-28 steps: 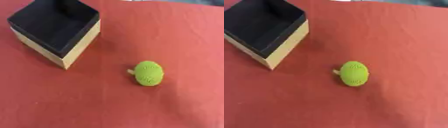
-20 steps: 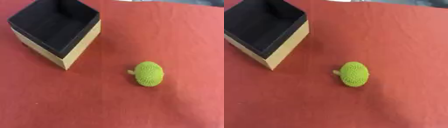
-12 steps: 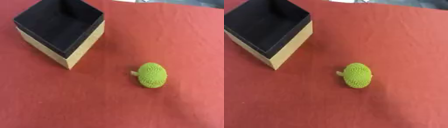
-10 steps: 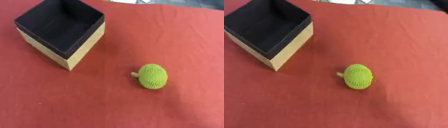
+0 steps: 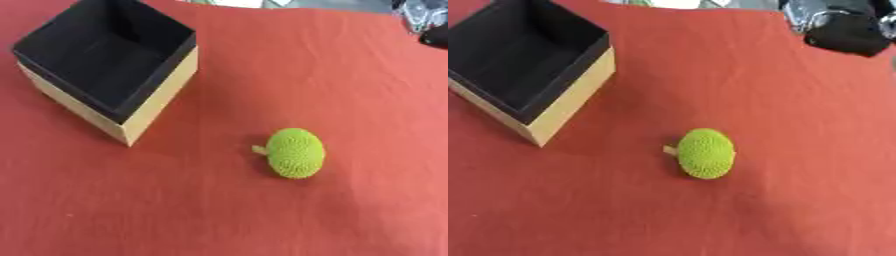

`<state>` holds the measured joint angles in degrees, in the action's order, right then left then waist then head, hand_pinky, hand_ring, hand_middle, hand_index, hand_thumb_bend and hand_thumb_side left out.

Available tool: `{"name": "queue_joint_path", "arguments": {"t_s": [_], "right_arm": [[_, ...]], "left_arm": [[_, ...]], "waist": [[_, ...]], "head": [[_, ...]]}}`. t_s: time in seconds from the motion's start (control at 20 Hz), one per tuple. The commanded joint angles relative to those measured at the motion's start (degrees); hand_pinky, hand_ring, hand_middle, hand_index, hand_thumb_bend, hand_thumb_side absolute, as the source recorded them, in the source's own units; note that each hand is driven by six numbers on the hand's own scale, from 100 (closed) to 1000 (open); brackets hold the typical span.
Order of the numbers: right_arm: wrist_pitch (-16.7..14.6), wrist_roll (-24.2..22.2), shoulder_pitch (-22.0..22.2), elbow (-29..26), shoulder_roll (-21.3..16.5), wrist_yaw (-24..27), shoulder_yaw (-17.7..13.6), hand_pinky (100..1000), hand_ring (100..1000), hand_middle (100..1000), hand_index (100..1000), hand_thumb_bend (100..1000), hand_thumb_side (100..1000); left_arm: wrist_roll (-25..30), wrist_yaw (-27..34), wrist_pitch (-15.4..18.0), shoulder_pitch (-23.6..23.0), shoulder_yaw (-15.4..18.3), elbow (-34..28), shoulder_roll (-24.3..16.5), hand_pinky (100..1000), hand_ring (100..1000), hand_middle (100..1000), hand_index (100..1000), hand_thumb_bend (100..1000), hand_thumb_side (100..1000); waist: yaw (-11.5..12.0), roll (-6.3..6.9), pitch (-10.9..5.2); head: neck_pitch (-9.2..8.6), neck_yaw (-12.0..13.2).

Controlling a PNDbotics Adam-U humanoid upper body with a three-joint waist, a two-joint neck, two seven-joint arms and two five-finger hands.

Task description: Pick up objects on the table and place them in the box.

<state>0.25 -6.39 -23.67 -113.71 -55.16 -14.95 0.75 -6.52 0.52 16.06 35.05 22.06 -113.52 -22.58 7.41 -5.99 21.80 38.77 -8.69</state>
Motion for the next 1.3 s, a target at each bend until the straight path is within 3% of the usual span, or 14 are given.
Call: {"name": "queue_joint_path", "arguments": {"t_s": [0.05,0.6,0.8,1.0,1.3], "right_arm": [[-1.5,-3.2,-0.5,-0.9,-3.9,-0.4,0.9,839,965,827,870,100,568],[-6.4,-12.3,-1.4,-0.9,-7.0,3.5,5.8,830,961,820,873,100,589],[-7.8,-15.4,-2.1,-0.9,-7.8,5.0,8.0,828,963,799,900,100,481],[-9.0,-17.4,-2.5,-0.9,-8.3,5.9,9.5,817,943,760,860,178,363],[-9.8,-20.2,-3.8,-0.9,-8.6,6.2,12.8,830,950,764,856,253,268]], "left_arm": [[0.1,0.0,-0.3,-0.1,0.9,-1.1,-2.0,586,559,586,693,100,169],[0.8,-0.2,-0.3,0.3,0.6,-1.1,-1.6,587,559,585,694,100,147],[1.1,-0.4,-0.3,0.3,0.4,-1.1,-1.6,588,558,583,694,100,134],[1.4,-0.7,-0.3,0.1,0.4,-1.1,-1.5,588,557,581,694,100,140],[2.4,-0.7,-0.6,-0.2,0.2,-1.1,-1.2,589,557,580,695,100,144]], "waist": [[-0.2,0.20,-1.52],[0.0,0.58,-1.74],[0.1,0.52,-1.99],[0.1,0.36,-2.20],[0.3,0.11,-2.61]], "head": [[0.35,-0.3],[1.15,0.1],[1.21,0.0],[1.41,0.0],[1.98,-0.2]]}}
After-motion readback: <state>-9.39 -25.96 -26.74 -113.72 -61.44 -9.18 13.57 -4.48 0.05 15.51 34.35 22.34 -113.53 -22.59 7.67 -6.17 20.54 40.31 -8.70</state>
